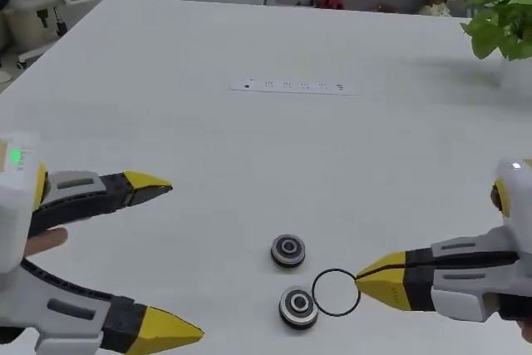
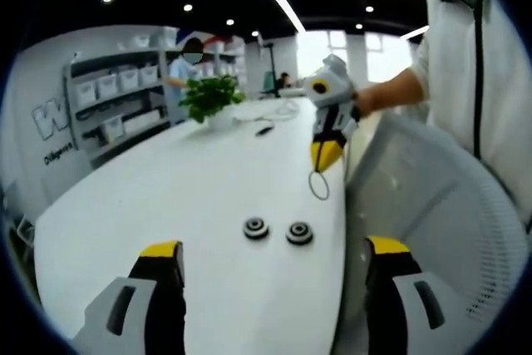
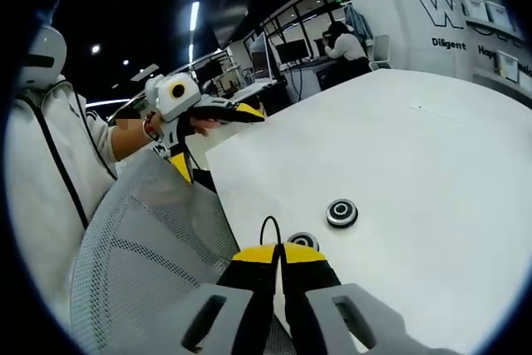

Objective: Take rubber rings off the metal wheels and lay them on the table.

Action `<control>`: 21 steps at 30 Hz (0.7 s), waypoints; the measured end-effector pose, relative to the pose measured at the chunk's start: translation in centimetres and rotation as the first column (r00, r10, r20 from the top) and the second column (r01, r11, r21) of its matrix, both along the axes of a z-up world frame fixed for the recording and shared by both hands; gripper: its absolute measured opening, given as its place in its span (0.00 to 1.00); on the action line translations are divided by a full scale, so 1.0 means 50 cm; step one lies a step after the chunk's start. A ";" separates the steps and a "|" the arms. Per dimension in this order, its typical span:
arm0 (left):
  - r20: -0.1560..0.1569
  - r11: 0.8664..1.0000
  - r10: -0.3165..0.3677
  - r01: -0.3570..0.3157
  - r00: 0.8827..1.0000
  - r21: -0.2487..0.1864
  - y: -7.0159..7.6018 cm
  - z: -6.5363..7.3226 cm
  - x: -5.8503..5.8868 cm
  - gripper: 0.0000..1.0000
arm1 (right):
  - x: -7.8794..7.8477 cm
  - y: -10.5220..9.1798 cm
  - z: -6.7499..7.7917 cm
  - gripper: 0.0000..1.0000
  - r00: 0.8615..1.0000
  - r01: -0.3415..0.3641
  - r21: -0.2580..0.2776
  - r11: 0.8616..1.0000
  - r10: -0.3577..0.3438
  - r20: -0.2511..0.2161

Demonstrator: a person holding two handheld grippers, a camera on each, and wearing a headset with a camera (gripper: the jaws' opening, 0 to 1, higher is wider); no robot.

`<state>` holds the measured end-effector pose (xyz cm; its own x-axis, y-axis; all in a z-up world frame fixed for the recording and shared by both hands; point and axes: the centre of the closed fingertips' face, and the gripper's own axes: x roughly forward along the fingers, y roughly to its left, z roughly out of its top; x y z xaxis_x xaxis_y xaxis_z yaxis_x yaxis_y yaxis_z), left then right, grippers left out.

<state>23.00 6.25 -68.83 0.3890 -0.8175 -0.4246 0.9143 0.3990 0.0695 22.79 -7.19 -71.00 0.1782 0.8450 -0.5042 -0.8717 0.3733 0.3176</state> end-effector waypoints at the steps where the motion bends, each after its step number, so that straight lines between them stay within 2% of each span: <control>1: 0.001 1.000 0.004 -0.004 1.000 -0.004 0.004 0.001 -0.001 0.91 | 0.000 0.000 0.003 0.00 1.000 -0.001 0.000 1.000 0.001 0.002; 5: -0.002 1.000 0.021 -0.021 1.000 0.005 0.019 -0.008 -0.005 0.93 | -0.003 0.004 0.020 0.00 1.000 -0.006 0.010 1.000 0.006 -0.008; 9: -0.013 0.999 0.039 -0.039 0.999 -0.004 0.033 -0.016 -0.010 0.95 | -0.002 0.006 0.036 0.00 1.000 -0.010 0.000 1.000 0.010 0.015; 21: -0.046 0.995 0.102 -0.102 0.994 -0.015 0.071 -0.044 -0.015 1.00 | 0.019 0.017 0.086 0.00 0.999 -0.005 0.028 1.000 0.004 0.053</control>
